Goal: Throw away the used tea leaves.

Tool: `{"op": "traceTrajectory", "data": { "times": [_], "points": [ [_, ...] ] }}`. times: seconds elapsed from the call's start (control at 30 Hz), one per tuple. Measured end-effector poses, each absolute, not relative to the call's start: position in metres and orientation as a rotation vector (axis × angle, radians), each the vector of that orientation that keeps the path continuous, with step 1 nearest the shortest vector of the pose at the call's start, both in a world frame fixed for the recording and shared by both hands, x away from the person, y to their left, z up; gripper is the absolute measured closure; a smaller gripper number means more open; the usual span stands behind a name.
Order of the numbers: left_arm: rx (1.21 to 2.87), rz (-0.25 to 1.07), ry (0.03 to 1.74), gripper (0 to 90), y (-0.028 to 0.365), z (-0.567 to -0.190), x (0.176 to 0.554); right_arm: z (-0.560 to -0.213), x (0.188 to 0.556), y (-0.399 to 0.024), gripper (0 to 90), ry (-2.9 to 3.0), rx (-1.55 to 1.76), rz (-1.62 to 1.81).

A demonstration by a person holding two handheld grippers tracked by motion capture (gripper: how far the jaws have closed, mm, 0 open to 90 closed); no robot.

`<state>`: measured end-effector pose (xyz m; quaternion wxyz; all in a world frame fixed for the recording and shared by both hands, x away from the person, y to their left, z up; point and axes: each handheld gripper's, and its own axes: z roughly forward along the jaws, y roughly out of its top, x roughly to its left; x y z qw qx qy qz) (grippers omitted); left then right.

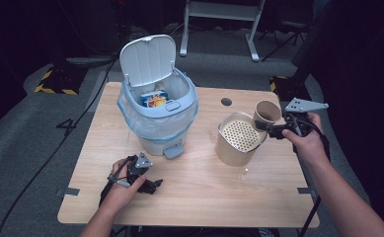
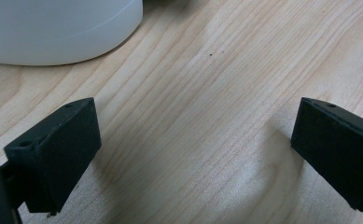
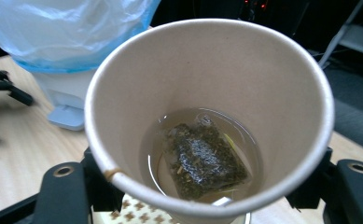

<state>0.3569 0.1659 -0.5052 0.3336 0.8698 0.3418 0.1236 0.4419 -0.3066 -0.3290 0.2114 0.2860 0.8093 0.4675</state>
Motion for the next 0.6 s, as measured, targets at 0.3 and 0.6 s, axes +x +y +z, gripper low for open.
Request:
{"op": "traceTrajectory", "data": {
  "times": [0.3, 0.6],
  "points": [
    [2.268, 0.320, 0.905, 1.8, 0.168, -0.505, 0.355, -0.329, 0.451, -0.301, 30.4, 2.240, 0.656, 1.165],
    [2.263, 0.324, 0.914, 1.7, 0.171, -0.505, 0.353, -0.330, 0.446, -0.283, 31.0, 2.160, 0.399, 0.802]
  ]
}}
